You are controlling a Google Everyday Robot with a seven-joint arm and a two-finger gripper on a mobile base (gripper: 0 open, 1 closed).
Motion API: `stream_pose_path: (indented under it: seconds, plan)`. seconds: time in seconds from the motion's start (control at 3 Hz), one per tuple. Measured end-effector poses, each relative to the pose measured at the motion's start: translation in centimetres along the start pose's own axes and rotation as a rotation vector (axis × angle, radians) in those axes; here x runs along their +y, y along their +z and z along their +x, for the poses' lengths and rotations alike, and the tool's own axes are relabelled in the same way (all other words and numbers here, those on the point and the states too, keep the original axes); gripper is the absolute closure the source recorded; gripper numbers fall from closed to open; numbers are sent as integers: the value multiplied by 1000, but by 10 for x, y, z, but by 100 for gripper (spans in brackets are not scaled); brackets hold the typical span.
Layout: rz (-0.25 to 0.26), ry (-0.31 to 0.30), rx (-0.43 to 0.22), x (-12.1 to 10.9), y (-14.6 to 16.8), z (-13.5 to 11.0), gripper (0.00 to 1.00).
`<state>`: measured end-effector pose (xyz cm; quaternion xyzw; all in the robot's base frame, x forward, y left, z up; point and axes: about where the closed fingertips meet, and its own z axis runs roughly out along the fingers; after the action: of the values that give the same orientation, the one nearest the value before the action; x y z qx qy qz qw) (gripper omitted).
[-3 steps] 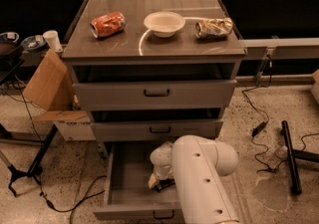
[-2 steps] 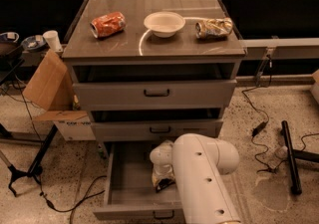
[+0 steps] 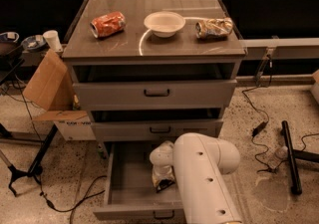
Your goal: Pick rxbar chocolate from bottom drawer and place on counter
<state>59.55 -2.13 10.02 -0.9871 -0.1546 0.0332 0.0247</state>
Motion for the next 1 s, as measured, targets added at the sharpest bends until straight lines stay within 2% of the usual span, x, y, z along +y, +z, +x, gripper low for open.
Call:
stream_pose_path:
  seconds: [0.33, 0.67, 1.0]
  plan:
    - [8, 3, 22, 1, -5, -2, 100]
    - [11, 0, 74, 4, -29, -3, 100]
    - [-5, -24, 118, 12, -65, -20, 100]
